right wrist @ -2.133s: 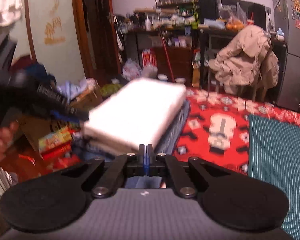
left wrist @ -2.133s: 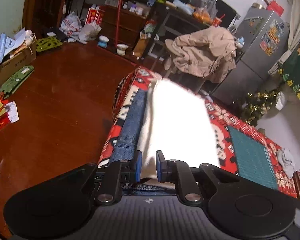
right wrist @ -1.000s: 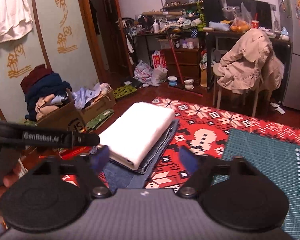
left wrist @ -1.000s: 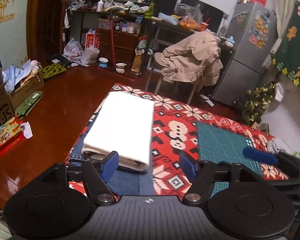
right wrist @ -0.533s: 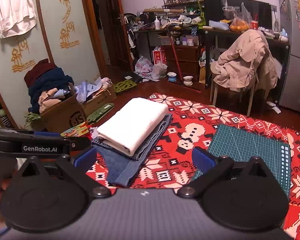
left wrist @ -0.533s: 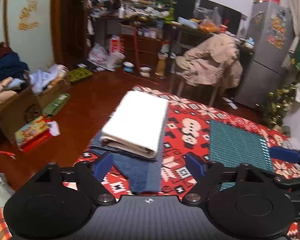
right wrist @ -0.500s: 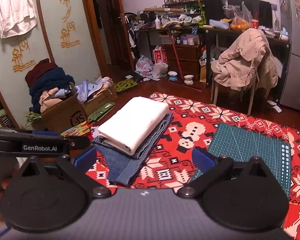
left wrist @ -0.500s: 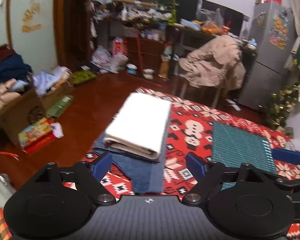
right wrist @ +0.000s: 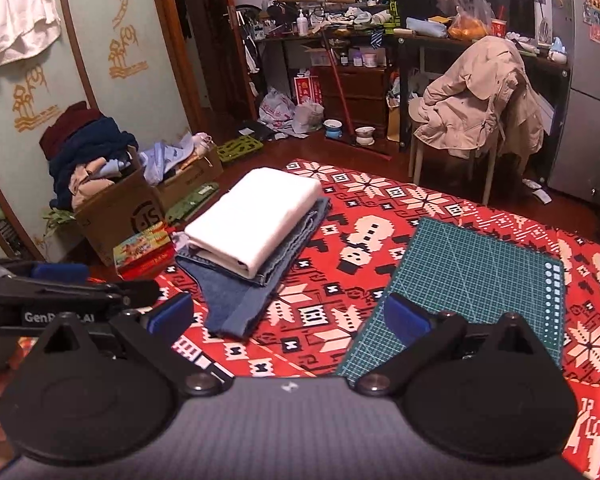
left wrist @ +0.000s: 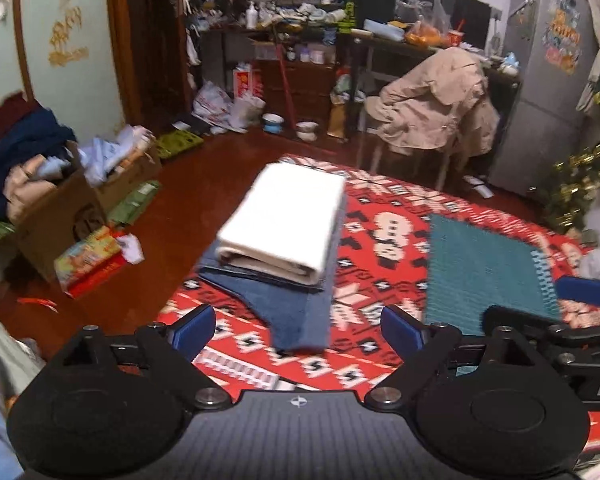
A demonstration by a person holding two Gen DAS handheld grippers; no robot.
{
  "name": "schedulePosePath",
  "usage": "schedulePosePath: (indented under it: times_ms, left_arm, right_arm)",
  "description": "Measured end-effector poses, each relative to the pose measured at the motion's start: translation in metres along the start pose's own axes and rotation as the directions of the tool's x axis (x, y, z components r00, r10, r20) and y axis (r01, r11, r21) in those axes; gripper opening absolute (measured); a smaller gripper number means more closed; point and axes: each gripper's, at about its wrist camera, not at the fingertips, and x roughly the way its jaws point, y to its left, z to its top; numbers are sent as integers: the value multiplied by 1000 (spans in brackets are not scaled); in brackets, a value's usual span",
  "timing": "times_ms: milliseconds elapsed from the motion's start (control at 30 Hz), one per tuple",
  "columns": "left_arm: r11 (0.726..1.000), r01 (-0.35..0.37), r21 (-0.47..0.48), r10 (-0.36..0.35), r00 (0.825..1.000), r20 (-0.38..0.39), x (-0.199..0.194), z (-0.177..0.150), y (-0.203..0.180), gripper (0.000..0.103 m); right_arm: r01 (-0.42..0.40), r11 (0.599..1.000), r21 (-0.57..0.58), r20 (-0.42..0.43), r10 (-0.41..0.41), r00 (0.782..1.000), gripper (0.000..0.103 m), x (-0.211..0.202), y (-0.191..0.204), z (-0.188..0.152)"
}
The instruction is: Fold clothes
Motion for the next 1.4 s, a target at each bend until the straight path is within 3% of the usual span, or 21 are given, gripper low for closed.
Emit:
schedulePosePath:
  times_ms: [133, 267, 633, 1400]
  left_arm:
    - [999, -9, -49, 7, 999, -35, -1, 0, 3, 90]
    - [997, -66, -37, 65, 998, -27, -4, 0, 2, 90]
    - [999, -34, -37, 32, 998, -58, -1, -2, -1, 91]
    - [999, -52, -15, 51, 997, -60, -2, -1, -6, 91]
  right_arm:
    - [17, 1000, 3, -9, -16, 1000, 102, 1, 6, -2]
    - [20, 1000, 9, -15, -19, 1000, 102, 1, 11, 0]
    - [40, 999, 15, -35, -39, 999, 102, 7, 13, -1]
    - [32, 998, 58, -54, -29, 998, 102, 12, 10, -2]
